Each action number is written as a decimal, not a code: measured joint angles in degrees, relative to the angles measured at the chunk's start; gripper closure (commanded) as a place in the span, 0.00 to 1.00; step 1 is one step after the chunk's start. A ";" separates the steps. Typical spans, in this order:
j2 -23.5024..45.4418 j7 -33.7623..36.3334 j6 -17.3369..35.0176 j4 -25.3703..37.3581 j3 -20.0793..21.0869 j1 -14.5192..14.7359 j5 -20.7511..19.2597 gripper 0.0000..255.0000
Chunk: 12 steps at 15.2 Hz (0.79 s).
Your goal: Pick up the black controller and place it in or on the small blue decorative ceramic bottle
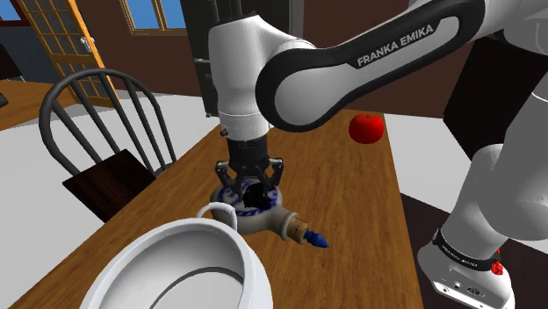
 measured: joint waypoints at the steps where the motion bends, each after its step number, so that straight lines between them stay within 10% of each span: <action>1: -0.04 -0.01 0.19 -0.16 0.02 0.01 0.02 1.00; 5: 0.01 -0.01 0.39 -0.33 -0.02 -0.05 -0.03 1.00; 6: 0.01 -0.02 0.41 -0.36 -0.03 -0.06 -0.04 0.00; 12: 0.04 -0.02 0.42 -0.41 -0.03 -0.06 -0.03 0.00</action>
